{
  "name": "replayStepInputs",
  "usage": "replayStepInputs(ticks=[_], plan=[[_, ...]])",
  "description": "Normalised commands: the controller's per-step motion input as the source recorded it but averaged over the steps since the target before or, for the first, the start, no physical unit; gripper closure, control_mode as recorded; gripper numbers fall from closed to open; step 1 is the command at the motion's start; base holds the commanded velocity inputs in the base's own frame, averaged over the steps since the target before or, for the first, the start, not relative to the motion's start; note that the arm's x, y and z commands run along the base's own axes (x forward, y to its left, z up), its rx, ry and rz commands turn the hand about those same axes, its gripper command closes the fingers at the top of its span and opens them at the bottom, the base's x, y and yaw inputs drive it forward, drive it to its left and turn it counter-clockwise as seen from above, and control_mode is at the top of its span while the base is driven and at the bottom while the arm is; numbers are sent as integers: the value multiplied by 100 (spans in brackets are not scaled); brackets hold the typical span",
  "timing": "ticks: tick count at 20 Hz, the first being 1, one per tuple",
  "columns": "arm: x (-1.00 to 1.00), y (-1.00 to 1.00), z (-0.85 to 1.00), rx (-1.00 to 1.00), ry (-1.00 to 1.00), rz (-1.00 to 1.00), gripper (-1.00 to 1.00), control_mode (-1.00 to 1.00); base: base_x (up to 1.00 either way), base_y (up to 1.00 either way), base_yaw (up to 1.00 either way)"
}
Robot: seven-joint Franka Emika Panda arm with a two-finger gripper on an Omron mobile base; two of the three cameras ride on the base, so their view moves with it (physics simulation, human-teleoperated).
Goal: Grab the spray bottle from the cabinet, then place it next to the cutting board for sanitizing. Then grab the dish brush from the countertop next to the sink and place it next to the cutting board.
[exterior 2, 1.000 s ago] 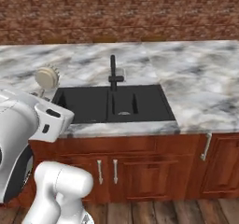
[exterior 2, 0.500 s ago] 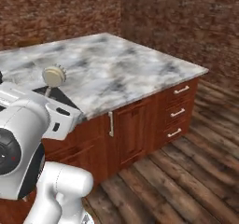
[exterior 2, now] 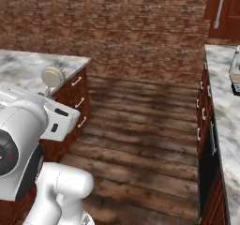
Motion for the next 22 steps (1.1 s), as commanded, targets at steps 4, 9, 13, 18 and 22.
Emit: replayStepInputs(ticks=[4,9,13,18,22], plan=[[0,0,0,0,0,0,100,100,0,0,-100],[0,0,0,0,0,0,100,100,0,0,-100],[0,0,0,0,0,0,100,100,0,10,-100],[0,0,0,0,0,0,100,100,23,40,-92],[0,0,0,0,0,0,100,100,60,72,-78]])
